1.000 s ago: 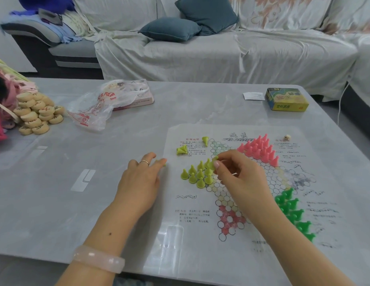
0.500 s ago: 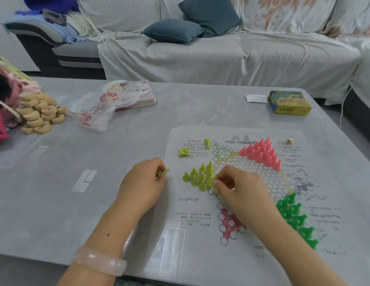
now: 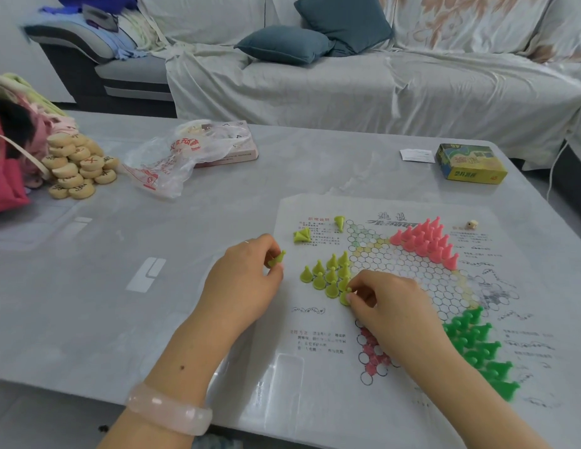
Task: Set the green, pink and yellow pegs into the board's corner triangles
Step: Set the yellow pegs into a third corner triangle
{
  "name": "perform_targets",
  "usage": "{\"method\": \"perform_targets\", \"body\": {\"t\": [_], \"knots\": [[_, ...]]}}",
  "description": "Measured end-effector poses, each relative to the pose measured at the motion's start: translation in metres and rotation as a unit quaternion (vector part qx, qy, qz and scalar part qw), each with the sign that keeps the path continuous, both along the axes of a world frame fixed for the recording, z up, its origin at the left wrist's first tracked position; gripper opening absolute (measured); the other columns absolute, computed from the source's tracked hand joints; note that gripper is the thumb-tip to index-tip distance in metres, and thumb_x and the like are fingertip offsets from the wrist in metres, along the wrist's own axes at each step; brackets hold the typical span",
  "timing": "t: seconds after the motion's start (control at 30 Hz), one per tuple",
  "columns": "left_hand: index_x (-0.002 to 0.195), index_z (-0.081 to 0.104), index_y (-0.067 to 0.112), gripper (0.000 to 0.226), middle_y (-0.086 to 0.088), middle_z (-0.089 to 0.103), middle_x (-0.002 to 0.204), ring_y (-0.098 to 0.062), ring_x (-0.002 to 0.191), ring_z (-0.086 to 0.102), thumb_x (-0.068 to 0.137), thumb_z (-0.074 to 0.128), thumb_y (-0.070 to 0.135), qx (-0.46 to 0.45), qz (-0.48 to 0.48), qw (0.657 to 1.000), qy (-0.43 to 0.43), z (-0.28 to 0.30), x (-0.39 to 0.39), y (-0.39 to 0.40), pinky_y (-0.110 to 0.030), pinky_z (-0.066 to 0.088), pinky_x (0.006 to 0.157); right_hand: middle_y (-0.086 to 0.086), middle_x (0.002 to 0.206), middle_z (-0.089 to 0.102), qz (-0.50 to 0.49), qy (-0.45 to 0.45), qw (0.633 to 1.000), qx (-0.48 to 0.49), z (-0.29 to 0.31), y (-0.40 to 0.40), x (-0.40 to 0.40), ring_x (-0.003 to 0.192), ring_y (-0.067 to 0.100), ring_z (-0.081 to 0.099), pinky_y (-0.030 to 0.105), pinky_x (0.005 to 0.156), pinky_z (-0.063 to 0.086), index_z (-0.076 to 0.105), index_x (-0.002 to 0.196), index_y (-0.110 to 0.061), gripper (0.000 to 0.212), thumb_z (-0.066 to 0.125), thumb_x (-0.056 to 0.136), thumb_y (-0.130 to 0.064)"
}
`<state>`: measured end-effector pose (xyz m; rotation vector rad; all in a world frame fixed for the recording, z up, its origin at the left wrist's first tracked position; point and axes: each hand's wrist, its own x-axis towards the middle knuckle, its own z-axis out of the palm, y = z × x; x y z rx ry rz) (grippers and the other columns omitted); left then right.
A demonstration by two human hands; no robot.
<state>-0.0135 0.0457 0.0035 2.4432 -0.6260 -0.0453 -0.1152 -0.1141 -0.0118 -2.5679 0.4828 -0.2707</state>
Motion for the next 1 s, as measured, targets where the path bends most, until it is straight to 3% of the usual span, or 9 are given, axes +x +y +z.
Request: {"method": "perform_targets", "body": {"t": [0.27,0.5,0.6,0.7,0.77,0.83,0.93,1.0], "knots": [[0.091,0.053,0.024,0.003,0.009,0.061,0.096,-0.001,0.067,0.044,0.089,0.052,0.024,0.009,-0.014,1.000,-0.001,-0.001,-0.002,-0.002,-0.012,0.032,0.056,-0.008,0.088,0.060,0.008,0.000,0.999,-0.033,-0.002,0.003,0.000,0.082,0.012,0.053,0.023,0.066,0.042,0.060,0.095,-0.022,0.014,0.049,0.088,-0.027],[0.088,0.048,0.027,0.008,0.010,0.060,0.094,-0.002,0.058,0.040,0.087,0.055,0.024,0.009,-0.017,1.000,0.000,0.000,-0.004,-0.005,-0.014,0.029,0.053,-0.005,0.093,0.060,0.018,-0.003,0.999,-0.028,-0.002,0.002,-0.001,0.086,0.014,0.054,0.022,0.073,0.042,0.061,0.103,-0.020,0.020,0.049,0.088,-0.026],[0.087,0.046,0.024,0.014,0.011,0.058,0.090,-0.004,0.054,0.039,0.084,0.060,0.023,-0.017,-0.015,1.000,0.010,0.001,-0.006,-0.006,-0.018,0.031,0.053,-0.005,0.097,0.063,0.018,-0.009,1.000,-0.019,0.000,0.000,-0.004,0.090,0.013,0.056,0.022,0.077,0.043,0.061,0.106,-0.020,0.022,0.050,0.088,-0.026],[0.081,0.048,0.021,0.016,0.013,0.059,0.086,-0.009,0.047,0.035,0.082,0.064,0.022,-0.084,-0.017,0.995,0.054,0.005,-0.011,-0.009,-0.016,0.034,0.050,-0.005,0.089,0.065,0.015,-0.029,0.999,-0.010,0.005,-0.001,-0.008,0.083,0.011,0.057,0.021,0.073,0.044,0.065,0.096,-0.019,0.017,0.051,0.088,-0.024],[0.078,0.051,0.021,0.016,0.013,0.061,0.083,-0.007,0.046,0.035,0.079,0.067,0.021,-0.135,-0.032,0.986,0.093,0.010,-0.016,-0.013,-0.009,0.035,0.046,-0.010,0.082,0.066,0.000,-0.071,0.996,0.045,0.011,-0.002,-0.009,0.075,0.004,0.059,0.015,0.069,0.046,0.067,0.088,-0.022,0.013,0.054,0.087,-0.022],[0.076,0.051,0.019,0.018,0.010,0.062,0.081,-0.004,0.046,0.036,0.078,0.069,0.019,-0.170,-0.055,0.975,0.132,0.015,-0.021,-0.018,-0.008,0.034,0.045,-0.013,0.076,0.067,-0.001,-0.111,0.978,0.179,0.018,-0.002,-0.007,0.072,0.001,0.061,0.010,0.067,0.048,0.067,0.085,-0.027,0.013,0.058,0.085,-0.018],[0.076,0.046,0.019,0.023,0.008,0.063,0.077,-0.002,0.043,0.037,0.077,0.070,0.019,-0.195,-0.069,0.966,0.153,0.016,-0.028,-0.027,-0.009,0.033,0.044,-0.002,0.074,0.071,0.009,-0.135,0.905,0.403,0.023,0.007,-0.005,0.069,0.005,0.064,0.017,0.068,0.054,0.068,0.085,-0.026,0.019,0.058,0.085,-0.011],[0.077,0.044,0.021,0.025,0.010,0.061,0.074,-0.002,0.042,0.037,0.078,0.069,0.024,-0.199,-0.060,0.969,0.134,0.014,-0.030,-0.031,-0.010,0.033,0.043,0.000,0.074,0.071,-0.006,-0.139,0.869,0.475,0.022,0.013,-0.002,0.068,0.008,0.064,0.018,0.066,0.054,0.068,0.088,-0.023,0.017,0.058,0.084,-0.010]]}}
